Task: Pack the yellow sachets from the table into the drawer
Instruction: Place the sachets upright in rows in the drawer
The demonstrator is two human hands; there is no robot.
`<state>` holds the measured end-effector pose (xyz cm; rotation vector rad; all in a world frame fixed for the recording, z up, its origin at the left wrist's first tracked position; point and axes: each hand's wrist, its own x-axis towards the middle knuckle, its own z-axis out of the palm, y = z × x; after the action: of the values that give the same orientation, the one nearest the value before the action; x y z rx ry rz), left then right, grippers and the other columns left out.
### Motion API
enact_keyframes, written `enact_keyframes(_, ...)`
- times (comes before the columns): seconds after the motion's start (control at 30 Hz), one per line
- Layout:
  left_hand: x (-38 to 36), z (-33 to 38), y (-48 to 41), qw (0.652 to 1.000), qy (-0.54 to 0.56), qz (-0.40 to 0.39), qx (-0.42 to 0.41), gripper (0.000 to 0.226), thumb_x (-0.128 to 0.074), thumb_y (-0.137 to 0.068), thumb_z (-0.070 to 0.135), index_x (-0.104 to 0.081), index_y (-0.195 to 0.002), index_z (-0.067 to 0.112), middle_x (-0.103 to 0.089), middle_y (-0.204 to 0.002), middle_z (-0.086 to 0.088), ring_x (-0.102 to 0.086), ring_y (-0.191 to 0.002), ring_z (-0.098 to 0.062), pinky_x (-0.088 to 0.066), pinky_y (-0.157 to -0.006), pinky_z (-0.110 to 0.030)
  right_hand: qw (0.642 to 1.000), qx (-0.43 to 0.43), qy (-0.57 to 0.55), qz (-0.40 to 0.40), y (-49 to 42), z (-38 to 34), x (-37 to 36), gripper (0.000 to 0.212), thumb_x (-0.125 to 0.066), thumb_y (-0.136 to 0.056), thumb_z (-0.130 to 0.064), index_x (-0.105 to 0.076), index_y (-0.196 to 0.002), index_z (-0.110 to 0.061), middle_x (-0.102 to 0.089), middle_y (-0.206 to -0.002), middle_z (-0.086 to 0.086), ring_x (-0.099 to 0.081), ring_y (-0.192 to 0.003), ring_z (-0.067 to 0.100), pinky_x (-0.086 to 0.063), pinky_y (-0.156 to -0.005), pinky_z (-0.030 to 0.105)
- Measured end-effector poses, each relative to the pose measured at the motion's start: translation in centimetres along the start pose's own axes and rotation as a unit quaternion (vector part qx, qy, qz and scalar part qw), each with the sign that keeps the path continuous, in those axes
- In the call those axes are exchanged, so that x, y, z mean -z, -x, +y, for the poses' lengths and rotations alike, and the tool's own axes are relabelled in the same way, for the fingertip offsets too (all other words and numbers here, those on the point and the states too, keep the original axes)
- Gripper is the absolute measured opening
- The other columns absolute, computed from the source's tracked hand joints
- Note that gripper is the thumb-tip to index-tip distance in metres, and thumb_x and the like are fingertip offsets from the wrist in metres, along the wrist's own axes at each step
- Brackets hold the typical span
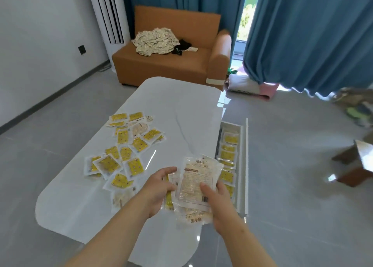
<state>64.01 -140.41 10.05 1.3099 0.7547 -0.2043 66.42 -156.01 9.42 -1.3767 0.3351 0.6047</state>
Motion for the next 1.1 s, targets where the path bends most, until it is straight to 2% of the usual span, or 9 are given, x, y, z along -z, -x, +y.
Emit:
enact_keyframes(0.1, -8.4, -0.5, -0.2, 0.998, 0.021, 0.048, 0.024, 0.051, -0.055, -0.084, -0.012, -0.054, -0.121, 0.024, -0.059, -0.108, -0.012, -0.063, -0.079, -0.026, -0.052, -0.057, -0.032, 1.000, -0.001, 0.002, 0.016, -0.9, -2.3, 7.7, 0.024, -0.057, -0.091, -0.007, -0.056, -0.106, -0.025, -0.069, -0.105, 0.005, -0.066, -0.097, 0.028, -0.053, -0.087, 0.053)
enact_keyframes(0.23, -17.4, -0.4, -1.3, 0.996, 0.033, 0.063, 0.048, 0.062, -0.062, -0.085, -0.002, -0.040, -0.131, 0.034, -0.058, -0.106, -0.007, -0.065, -0.085, -0.029, -0.056, -0.059, -0.037, 1.000, -0.008, -0.002, 0.030, -2.7, -6.0, 15.8, 0.022, -0.054, -0.092, -0.002, -0.056, -0.102, -0.021, -0.068, -0.102, 0.006, -0.066, -0.096, 0.028, -0.052, -0.088, 0.052)
enact_keyframes(0.33, -21.3, 0.4, -3.2, 0.993, 0.059, 0.087, 0.052, 0.063, -0.057, -0.090, 0.004, -0.033, -0.137, 0.037, -0.058, -0.109, -0.008, -0.065, -0.086, -0.030, -0.057, -0.063, -0.040, 0.999, -0.004, 0.005, 0.035, -5.6, -8.6, 19.2, 0.023, -0.052, -0.093, -0.003, -0.057, -0.099, -0.025, -0.069, -0.102, 0.003, -0.066, -0.096, 0.026, -0.052, -0.088, 0.053)
enact_keyframes(0.43, -22.9, 1.5, -6.1, 0.987, 0.087, 0.128, 0.052, 0.065, -0.052, -0.092, 0.001, -0.028, -0.141, 0.037, -0.056, -0.104, -0.008, -0.063, -0.078, -0.026, -0.052, -0.056, -0.035, 0.999, -0.015, 0.023, 0.041, -9.2, -10.5, 20.4, 0.023, -0.050, -0.094, -0.005, -0.056, -0.107, -0.023, -0.068, -0.104, 0.002, -0.066, -0.097, 0.026, -0.054, -0.084, 0.053)
enact_keyframes(0.53, -23.5, 3.1, -10.0, 0.979, 0.109, 0.166, 0.043, 0.066, -0.051, -0.092, -0.001, -0.028, -0.142, 0.034, -0.055, -0.098, -0.007, -0.061, -0.074, -0.025, -0.050, -0.056, -0.034, 0.998, -0.023, 0.047, 0.035, -13.5, -12.3, 20.9, 0.024, -0.050, -0.093, -0.004, -0.055, -0.112, -0.018, -0.068, -0.106, 0.004, -0.066, -0.095, 0.025, -0.056, -0.081, 0.049)
enact_keyframes(0.6, -23.8, 4.0, -12.9, 0.977, 0.112, 0.175, 0.047, 0.065, -0.051, -0.091, -0.001, -0.029, -0.141, 0.033, -0.056, -0.103, -0.010, -0.061, -0.074, -0.025, -0.050, -0.057, -0.034, 0.997, -0.026, 0.061, 0.031, -16.5, -13.5, 20.7, 0.023, -0.050, -0.093, -0.004, -0.055, -0.111, -0.018, -0.067, -0.106, 0.005, -0.066, -0.095, 0.025, -0.055, -0.082, 0.049)
enact_keyframes(0.7, -24.2, 5.0, -16.8, 0.974, 0.107, 0.187, 0.064, 0.062, -0.053, -0.089, 0.000, -0.033, -0.138, 0.031, -0.056, -0.113, -0.014, -0.063, -0.081, -0.028, -0.053, -0.063, -0.037, 0.995, -0.043, 0.087, 0.029, -20.8, -15.2, 20.2, 0.024, -0.052, -0.092, -0.005, -0.054, -0.114, -0.017, -0.068, -0.106, 0.006, -0.066, -0.095, 0.027, -0.054, -0.085, 0.053)
enact_keyframes(0.97, -23.7, 4.0, -22.6, 0.958, 0.042, 0.262, 0.107, 0.041, -0.055, -0.087, 0.011, -0.045, -0.121, 0.030, -0.056, -0.099, -0.003, -0.059, -0.093, -0.026, -0.052, -0.085, -0.041, 0.979, -0.104, 0.177, -0.006, -29.8, -15.5, 19.7, 0.023, -0.051, -0.092, -0.001, -0.055, -0.113, -0.011, -0.067, -0.102, 0.010, -0.066, -0.090, 0.028, -0.056, -0.078, 0.049)
enact_keyframes(1.1, -24.1, 1.2, -24.3, 0.956, -0.005, 0.259, 0.140, 0.035, -0.050, -0.092, 0.014, -0.039, -0.118, 0.035, -0.050, -0.097, 0.001, -0.054, -0.089, -0.018, -0.045, -0.070, -0.027, 0.956, -0.129, 0.261, -0.047, -34.5, -14.6, 20.0, 0.021, -0.052, -0.092, -0.004, -0.051, -0.112, -0.013, -0.065, -0.100, 0.008, -0.065, -0.086, 0.027, -0.055, -0.068, 0.039)
